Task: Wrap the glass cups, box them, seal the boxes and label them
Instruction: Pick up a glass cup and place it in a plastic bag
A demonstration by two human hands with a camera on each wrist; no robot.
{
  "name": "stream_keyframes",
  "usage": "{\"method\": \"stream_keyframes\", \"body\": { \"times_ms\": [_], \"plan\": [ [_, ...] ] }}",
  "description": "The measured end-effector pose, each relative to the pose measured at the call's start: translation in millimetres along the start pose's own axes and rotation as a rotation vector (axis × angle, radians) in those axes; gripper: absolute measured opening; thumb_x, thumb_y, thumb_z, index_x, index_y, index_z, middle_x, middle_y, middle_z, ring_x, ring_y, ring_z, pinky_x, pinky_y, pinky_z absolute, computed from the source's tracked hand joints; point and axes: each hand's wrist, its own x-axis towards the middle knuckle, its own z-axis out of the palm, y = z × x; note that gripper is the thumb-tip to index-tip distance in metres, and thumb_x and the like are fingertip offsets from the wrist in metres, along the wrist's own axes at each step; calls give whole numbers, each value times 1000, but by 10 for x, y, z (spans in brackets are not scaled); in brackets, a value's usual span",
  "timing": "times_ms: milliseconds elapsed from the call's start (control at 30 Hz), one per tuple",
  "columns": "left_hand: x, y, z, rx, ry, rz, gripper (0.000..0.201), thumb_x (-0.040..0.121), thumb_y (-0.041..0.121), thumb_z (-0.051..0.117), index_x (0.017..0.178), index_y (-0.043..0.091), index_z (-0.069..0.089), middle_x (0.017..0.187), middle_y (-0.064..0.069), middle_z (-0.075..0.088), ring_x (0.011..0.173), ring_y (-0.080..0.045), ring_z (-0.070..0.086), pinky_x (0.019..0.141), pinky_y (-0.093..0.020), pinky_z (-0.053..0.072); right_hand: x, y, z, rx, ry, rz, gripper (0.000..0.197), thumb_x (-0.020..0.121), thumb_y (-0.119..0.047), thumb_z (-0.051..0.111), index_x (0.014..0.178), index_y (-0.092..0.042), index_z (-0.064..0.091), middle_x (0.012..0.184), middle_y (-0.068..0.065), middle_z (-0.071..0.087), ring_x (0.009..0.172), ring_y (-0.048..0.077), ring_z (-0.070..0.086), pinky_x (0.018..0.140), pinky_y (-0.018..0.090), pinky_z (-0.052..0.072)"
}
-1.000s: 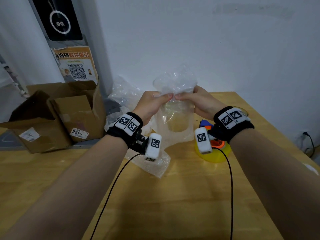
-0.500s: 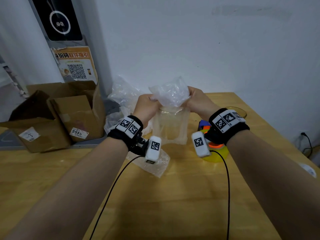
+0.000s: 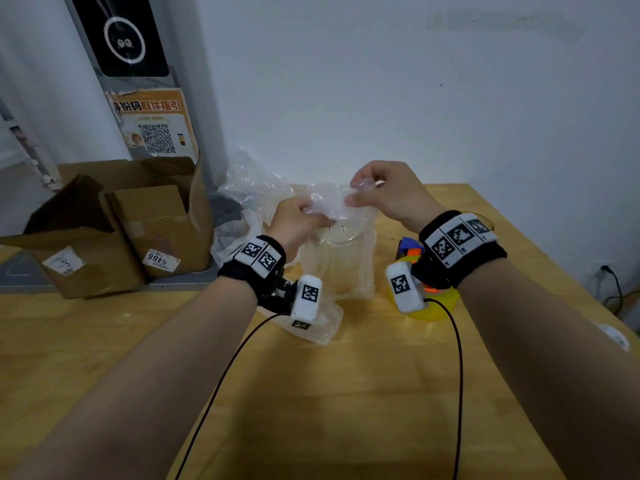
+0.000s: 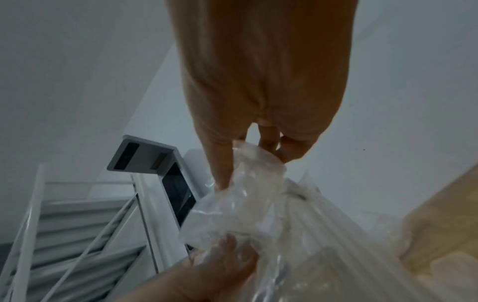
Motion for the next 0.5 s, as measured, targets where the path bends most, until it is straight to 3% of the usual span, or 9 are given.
{"method": "stream_keyframes", "body": {
  "times_ms": [100,167,233,300,367,433,500],
  "plan": [
    [-47,27,7,28,-32,24,33,77,-7,82,83,15,58,79,-3,61,73,-19,63,60,-26,54,36,-30,65,-124,65,23,33,70,-20,93,69,-23,61,80,-4,65,72,8,57,70,26,48],
    [-58,50,6,1,-93,42,45,69,-6,81,101,18,60,96,-7,66,85,-20,66,66,-24,54,40,-68,124,-252,106,24,36,71,-24,93,67,-21,58,75,-7,63,68,6,56,61,23,43],
    [-58,61,3,5,-150,52,70,59,0,71,122,27,58,116,-15,64,105,-26,64,80,-30,55,41,-100,194,-408,96,9,36,72,-27,92,66,-21,57,74,-9,59,67,6,56,59,25,39],
    [-76,75,-19,-27,-180,38,73,59,2,61,126,32,59,113,-14,58,103,-27,57,80,-30,51,27,-105,252,-526,45,2,36,74,-28,89,65,-20,55,75,-9,57,70,10,55,60,25,36],
    [-123,131,-47,-114,-218,3,54,74,4,58,122,26,65,101,-8,55,86,-19,54,67,-23,46,0,-109,283,-626,-11,-9,36,76,-28,87,65,-20,53,73,-9,55,77,15,56,59,25,33],
    [-168,189,-55,-150,-224,-38,26,99,19,53,120,20,70,98,2,57,72,-12,55,61,-19,47,-16,-124,287,-701,-60,-10,33,77,-29,87,65,-16,59,72,-4,60,80,18,58,60,26,34],
    [-136,151,-79,-122,-204,-60,40,109,37,42,119,12,72,106,3,69,76,-12,66,70,-24,53,-26,-126,304,-757,-97,-4,29,75,-29,89,69,-10,68,72,1,63,82,20,58,66,29,38]
  ]
}}
